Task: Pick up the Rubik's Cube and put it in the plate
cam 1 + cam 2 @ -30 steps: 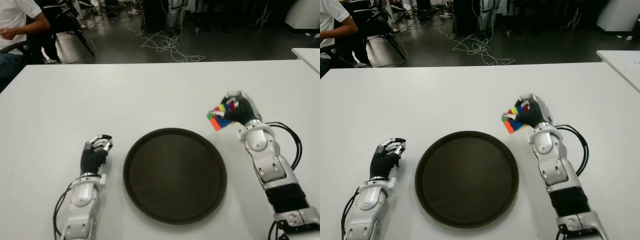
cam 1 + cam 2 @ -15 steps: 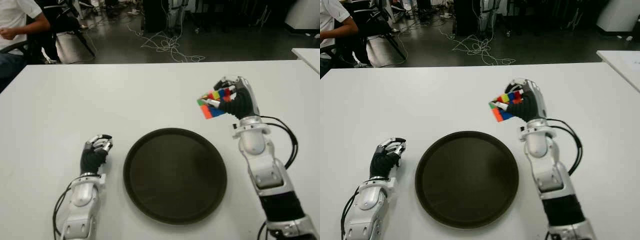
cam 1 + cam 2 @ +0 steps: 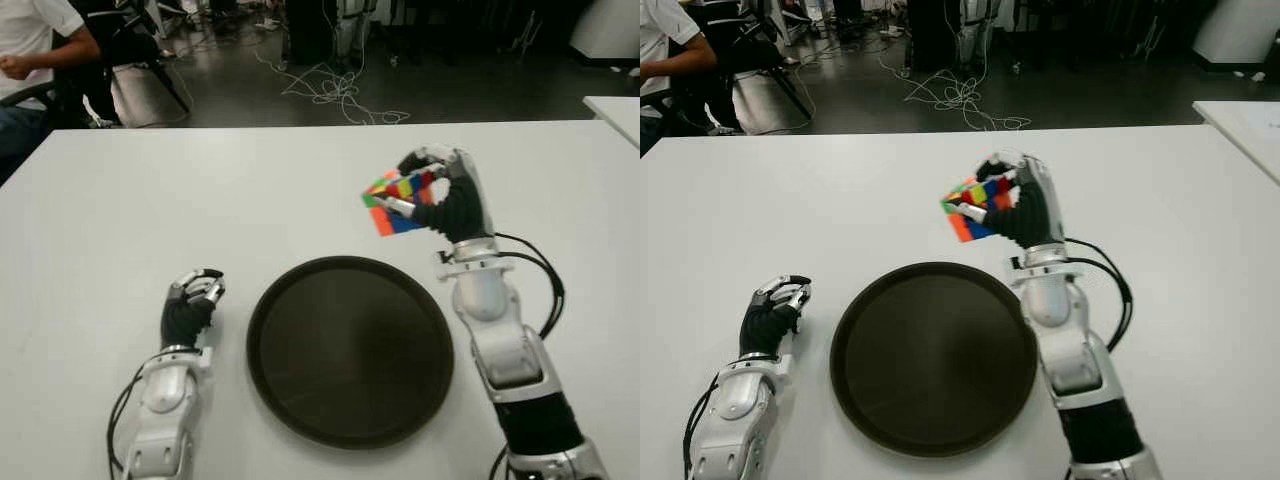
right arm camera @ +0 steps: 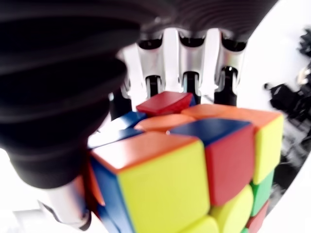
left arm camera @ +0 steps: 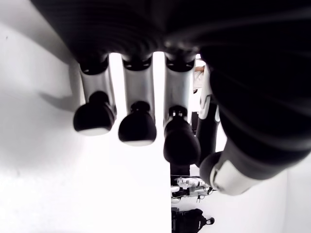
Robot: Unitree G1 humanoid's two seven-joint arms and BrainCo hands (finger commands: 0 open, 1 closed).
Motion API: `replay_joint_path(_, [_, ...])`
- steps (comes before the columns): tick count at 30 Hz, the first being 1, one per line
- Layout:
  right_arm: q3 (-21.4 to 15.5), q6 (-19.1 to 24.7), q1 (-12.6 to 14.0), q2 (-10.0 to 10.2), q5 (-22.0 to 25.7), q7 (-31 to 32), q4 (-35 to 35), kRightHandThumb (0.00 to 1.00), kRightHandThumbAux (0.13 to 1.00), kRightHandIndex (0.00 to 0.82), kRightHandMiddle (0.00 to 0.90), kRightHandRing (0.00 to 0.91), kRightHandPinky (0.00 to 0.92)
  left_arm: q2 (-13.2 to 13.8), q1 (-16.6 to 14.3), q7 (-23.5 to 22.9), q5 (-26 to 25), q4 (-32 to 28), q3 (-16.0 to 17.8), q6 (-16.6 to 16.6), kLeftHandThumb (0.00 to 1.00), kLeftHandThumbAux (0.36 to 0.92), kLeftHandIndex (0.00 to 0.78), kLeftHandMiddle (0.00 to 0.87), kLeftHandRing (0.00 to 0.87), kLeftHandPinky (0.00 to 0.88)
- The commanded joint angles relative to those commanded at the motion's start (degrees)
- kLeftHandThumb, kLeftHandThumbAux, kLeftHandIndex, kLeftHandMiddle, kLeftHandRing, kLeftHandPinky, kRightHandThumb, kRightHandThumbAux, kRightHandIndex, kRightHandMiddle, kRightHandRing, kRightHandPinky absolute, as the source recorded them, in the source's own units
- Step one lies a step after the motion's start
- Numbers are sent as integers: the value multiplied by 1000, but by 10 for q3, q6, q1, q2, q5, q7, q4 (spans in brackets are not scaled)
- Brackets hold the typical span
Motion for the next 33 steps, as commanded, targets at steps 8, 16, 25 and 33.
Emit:
replay_joint_path(8, [10,-17,1,5,-8,-2,16,205,856,695,806,807,778,2,1,0,3,1,-3,-3,711,704,444,818,826,818])
replay_joint_path(16, [26,-15,12,12,-15,3,24,206,829,719,814,821,800,1,-1,-2,-1,-1,-1,3,711,704,444,820,826,821])
replay_joint_path(25, [66,18,36,-3,-43,57,-3,133,804,701,815,832,819,3,-3,1,5,0,-3,6,711,704,444,817,823,817])
replay_joint_path(33, [95,44,40,-28,-48,138,-26,101,816,691,809,829,819,5,-3,2,9,6,-3,-4,711,704,444,818,827,824])
